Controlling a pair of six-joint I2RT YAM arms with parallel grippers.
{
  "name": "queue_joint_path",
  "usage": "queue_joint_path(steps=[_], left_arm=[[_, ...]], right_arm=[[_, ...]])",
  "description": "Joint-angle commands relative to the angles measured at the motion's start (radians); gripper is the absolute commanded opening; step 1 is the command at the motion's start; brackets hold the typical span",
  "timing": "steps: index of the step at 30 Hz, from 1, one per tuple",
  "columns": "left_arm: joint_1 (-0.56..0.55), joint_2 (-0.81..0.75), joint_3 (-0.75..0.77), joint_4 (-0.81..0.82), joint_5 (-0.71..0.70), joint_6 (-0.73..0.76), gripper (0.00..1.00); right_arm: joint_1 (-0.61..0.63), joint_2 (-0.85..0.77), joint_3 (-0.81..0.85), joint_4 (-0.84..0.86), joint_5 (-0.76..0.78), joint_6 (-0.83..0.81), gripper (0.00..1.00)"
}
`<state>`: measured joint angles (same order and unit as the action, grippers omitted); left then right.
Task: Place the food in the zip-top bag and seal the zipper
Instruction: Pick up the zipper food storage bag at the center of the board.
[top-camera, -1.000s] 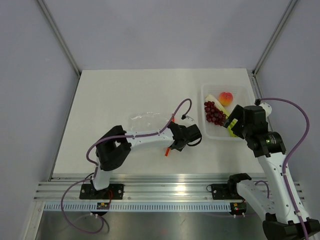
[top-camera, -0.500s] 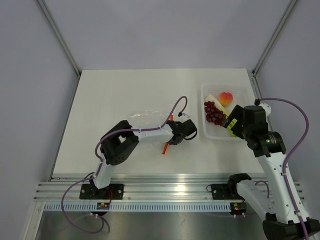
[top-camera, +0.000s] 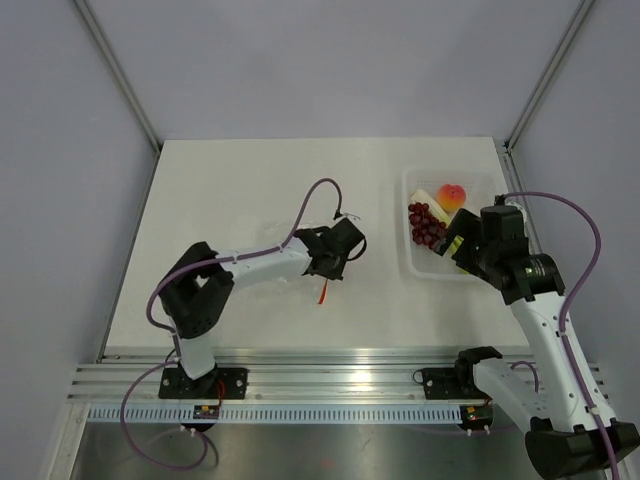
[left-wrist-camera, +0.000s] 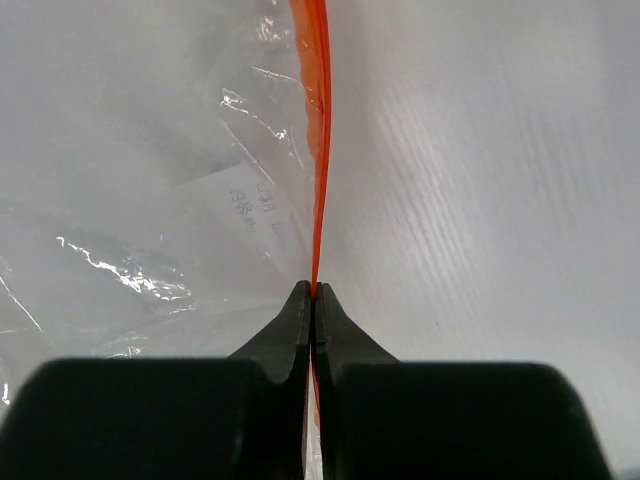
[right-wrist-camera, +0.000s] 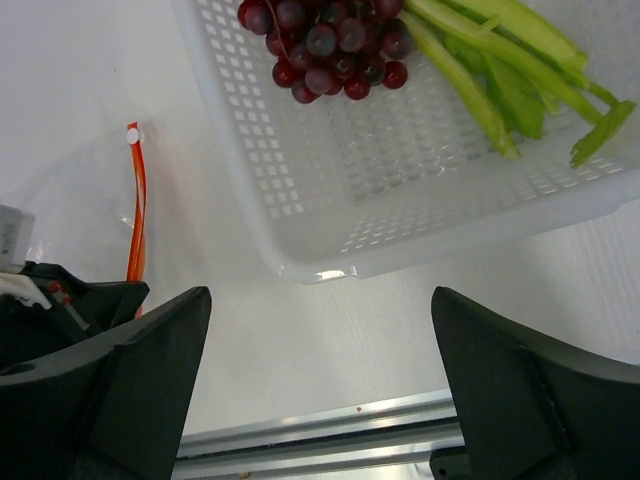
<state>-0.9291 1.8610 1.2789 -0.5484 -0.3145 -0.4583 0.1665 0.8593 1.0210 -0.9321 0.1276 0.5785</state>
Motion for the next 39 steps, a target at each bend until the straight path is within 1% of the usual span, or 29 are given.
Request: queue_joint_path(steps=[1,4,6,8,9,10,12,13,14,18,23,26,31,39], left_arm=[[0.029,-0.163,-0.024,0.048,0.162,-0.028,0.00],[0.042,-0.253,-0.042,0.057,0.247,-0.055,0.00],[0.056,-0.290,-0.050,0.070,0.284,-0.077,0.00],[0.075,-0.336,-0.064,0.080,0.346,-0.094,0.00],[0.078,-0.345,-0.069,0.097,0.362,-0.103,0.00],[0.079,-0.365,-0.072,0.102,0.389,-0.108,0.00],[0.087,-0.373,-0.079,0.119,0.419,-0.123,0.00],[0.090,-0.382,-0.082,0.123,0.443,-0.128,0.00],[0.092,-0.387,-0.088,0.133,0.452,-0.137,0.00],[0.096,-0.413,-0.107,0.151,0.483,-0.149,0.00],[0.104,-0.433,-0.125,0.162,0.499,-0.158,0.00],[0.107,-0.447,-0.136,0.169,0.509,-0.171,0.00],[0.113,-0.464,-0.147,0.183,0.529,-0.177,0.00],[0.116,-0.462,-0.148,0.192,0.545,-0.178,0.00]], right_arm=[[0.022,0.017,0.039,0.067,-0.114,0.009,0.99],[0.088,0.040,0.057,0.101,-0.115,0.044,1.00],[0.160,0.064,0.065,0.137,-0.109,0.081,0.98],[0.218,0.081,0.060,0.171,-0.091,0.124,0.94],[0.272,0.101,0.051,0.209,-0.077,0.138,0.93],[0.298,0.112,0.047,0.229,-0.071,0.155,0.89],[0.367,0.153,0.036,0.294,-0.059,0.194,0.87],[0.384,0.168,0.034,0.312,-0.056,0.216,0.83],[0.413,0.203,0.036,0.346,-0.054,0.225,0.81],[0.432,0.268,0.030,0.416,-0.033,0.268,0.78],[0.432,0.302,-0.007,0.499,-0.014,0.353,0.75],[0.433,0.340,-0.002,0.487,-0.008,0.366,0.73],[0.432,0.346,-0.027,0.500,-0.006,0.388,0.70],[0.432,0.388,-0.030,0.527,-0.034,0.392,0.70]])
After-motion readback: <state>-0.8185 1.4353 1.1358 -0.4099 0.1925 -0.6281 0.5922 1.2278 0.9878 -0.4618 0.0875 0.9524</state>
